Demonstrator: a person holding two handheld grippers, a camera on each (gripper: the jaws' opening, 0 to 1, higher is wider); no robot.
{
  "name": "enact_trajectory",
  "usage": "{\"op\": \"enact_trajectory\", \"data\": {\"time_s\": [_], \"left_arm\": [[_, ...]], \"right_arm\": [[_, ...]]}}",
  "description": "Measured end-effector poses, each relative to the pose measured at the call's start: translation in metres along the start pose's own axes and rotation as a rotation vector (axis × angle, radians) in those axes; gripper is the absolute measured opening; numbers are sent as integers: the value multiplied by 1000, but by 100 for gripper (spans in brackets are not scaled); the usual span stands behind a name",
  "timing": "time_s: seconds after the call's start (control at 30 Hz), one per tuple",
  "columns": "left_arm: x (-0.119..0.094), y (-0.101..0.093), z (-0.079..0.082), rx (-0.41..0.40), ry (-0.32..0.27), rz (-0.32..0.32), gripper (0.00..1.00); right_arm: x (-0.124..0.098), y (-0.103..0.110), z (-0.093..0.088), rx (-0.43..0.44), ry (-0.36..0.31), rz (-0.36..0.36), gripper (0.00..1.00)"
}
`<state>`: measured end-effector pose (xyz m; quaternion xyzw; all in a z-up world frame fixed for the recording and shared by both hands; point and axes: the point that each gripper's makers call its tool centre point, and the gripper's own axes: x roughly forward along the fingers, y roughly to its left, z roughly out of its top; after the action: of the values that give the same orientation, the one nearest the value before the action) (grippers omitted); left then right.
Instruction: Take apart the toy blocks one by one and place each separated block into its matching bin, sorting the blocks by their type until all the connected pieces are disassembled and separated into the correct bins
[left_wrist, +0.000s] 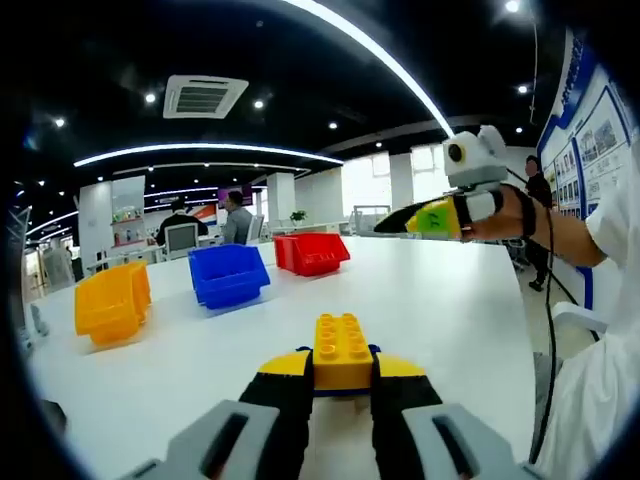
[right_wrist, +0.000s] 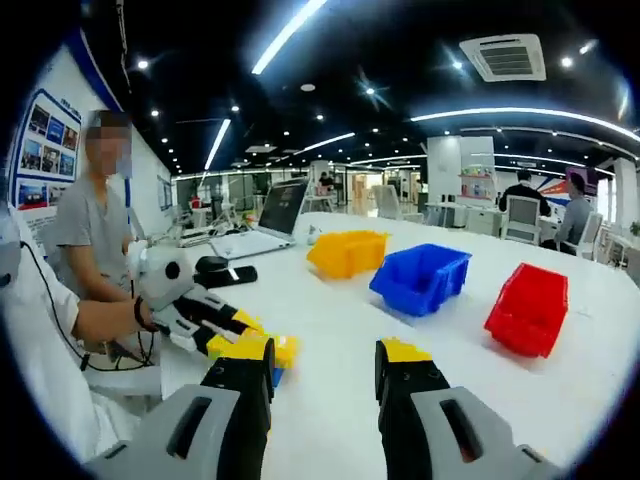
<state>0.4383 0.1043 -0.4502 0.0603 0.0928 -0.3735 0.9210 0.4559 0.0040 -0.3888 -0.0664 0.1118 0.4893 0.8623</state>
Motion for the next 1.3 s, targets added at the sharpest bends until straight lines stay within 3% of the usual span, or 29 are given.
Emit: {"op": "enact_trajectory", "data": {"time_s": [0.2, 0.43, 0.77, 0.9, 0.97, 1.03, 1.23, 1.3], "left_arm": [[3, 0, 0, -13, 5, -5, 23], [9, -3, 7, -63, -15, -25, 23], [21, -33, 27, -87, -43, -92, 23], [21, -40, 33, -98, -46, -112, 23], [22, -43, 33, -100, -44, -122, 23], [22, -45, 34, -107, -48, -124, 23], [20, -44, 36, -139, -54, -135, 23], [21, -45, 36, -146, -53, -136, 23]], "right_arm": [[-6, 25, -36, -63, 37, -38, 41], [14, 45, -53, -49, 58, -32, 44], [32, 49, -55, -59, 47, -61, 44], [33, 47, -52, -92, 40, -81, 38], [30, 42, -47, -142, 28, -120, 29], [32, 44, -48, -153, 34, -109, 26], [28, 43, -46, -122, 18, -116, 24], [28, 39, -52, -285, 77, -141, 23]]}}
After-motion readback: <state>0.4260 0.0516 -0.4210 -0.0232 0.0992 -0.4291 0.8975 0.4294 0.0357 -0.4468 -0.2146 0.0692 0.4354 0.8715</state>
